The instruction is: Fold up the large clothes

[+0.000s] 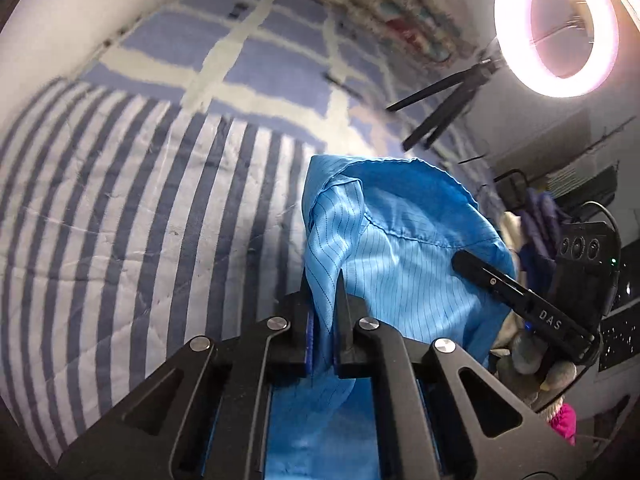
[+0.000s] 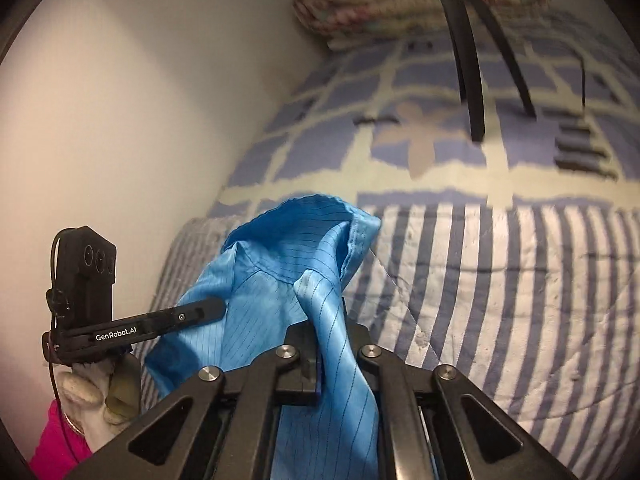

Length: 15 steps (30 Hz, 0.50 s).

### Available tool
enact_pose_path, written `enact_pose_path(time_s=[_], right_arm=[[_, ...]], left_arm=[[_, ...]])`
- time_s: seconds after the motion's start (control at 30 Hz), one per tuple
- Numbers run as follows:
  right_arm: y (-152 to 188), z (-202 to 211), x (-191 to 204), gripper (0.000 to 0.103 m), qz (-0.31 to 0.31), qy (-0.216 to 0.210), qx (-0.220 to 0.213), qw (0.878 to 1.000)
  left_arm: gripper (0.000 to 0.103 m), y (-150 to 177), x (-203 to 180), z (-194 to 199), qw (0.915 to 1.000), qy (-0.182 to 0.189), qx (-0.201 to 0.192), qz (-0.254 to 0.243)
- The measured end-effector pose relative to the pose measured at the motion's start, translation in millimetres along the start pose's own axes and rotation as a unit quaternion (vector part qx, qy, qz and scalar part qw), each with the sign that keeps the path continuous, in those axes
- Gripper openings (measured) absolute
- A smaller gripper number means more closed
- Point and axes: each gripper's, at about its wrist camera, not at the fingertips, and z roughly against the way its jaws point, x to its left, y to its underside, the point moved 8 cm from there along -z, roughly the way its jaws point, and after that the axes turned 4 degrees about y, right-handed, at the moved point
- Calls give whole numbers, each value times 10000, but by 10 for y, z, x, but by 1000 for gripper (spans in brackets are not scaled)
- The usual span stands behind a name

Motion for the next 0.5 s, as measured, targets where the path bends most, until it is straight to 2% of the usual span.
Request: enact_pose_path(time_s=[0.27, 0.5], right_arm=[[128, 669, 448, 1, 524, -232, -373, 9977], [561, 1325, 796, 1, 920, -486, -518, 9932]], left_arm=[[3, 235, -353, 712, 9981, 241, -431, -369], [3, 801, -636, 1289, 9953, 342, -589, -683]])
